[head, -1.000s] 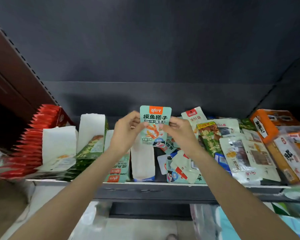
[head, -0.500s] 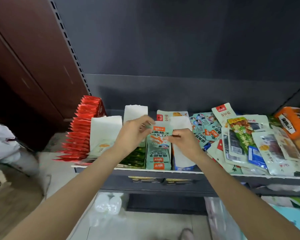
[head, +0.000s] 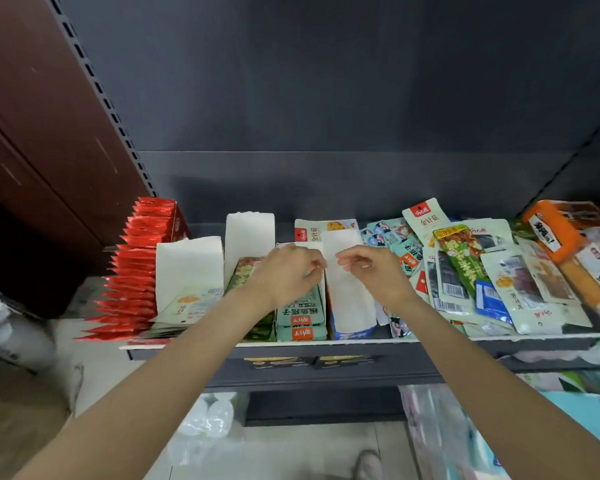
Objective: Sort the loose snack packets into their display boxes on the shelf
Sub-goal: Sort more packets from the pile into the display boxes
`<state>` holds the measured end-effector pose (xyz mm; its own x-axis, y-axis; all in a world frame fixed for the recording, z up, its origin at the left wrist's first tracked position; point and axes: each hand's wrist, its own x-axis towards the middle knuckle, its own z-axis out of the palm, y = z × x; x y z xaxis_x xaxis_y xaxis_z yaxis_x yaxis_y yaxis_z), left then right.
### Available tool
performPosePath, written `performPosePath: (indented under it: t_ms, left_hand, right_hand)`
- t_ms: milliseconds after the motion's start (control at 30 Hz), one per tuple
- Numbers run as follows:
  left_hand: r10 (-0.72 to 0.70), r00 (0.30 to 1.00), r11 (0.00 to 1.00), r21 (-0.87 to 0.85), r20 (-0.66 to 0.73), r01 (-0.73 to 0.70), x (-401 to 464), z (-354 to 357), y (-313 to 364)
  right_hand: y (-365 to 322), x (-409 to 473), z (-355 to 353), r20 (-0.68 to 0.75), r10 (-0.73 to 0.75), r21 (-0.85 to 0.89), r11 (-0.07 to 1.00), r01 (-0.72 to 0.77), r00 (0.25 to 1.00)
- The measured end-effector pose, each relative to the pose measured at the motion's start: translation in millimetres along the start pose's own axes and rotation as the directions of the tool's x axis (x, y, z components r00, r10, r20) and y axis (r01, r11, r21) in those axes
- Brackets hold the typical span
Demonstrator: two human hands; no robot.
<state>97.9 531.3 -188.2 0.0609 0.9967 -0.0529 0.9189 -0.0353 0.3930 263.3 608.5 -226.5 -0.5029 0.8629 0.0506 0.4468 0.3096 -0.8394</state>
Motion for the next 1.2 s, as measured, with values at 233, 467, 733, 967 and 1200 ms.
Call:
performPosePath:
  t_ms: [233, 467, 733, 967, 1200]
  left_hand:
    - [-0.015, 0.996, 0.963, -0.269, -0.091, -0.01, 59, 45, 75]
    - [-0.235, 0.966, 0.956, -0.152, 0.107, 0.249, 140, 106, 117]
    - [-0.633, 0.77, 0.771, 0.156, 0.081, 0.618, 208, 139, 85]
    - [-0.463, 0.877, 0.791, 0.384, -0.133, 0.476, 216, 152, 95]
    - [-0.334, 0.915, 0.854, 0.337, -0.227, 0.396, 206, 121, 111]
  right_hand:
    - [70, 6, -57, -0.188, 0.164, -0.178, 0.964, -0.198, 0.968]
    - [137, 29, -106, -0.042, 0.265, -0.55, 0.799, -0.244, 0.963]
    - [161, 64, -123, 0.232, 0.297, -0.744, 0.668, -0.028, 0.926]
    - [166, 70, -123, 0.276, 0.306, -0.738, 0.675, -0.002, 0.911]
    - [159, 72, -127, 0.261, 0.291, -0.635, 0.77, -0.064, 0.921]
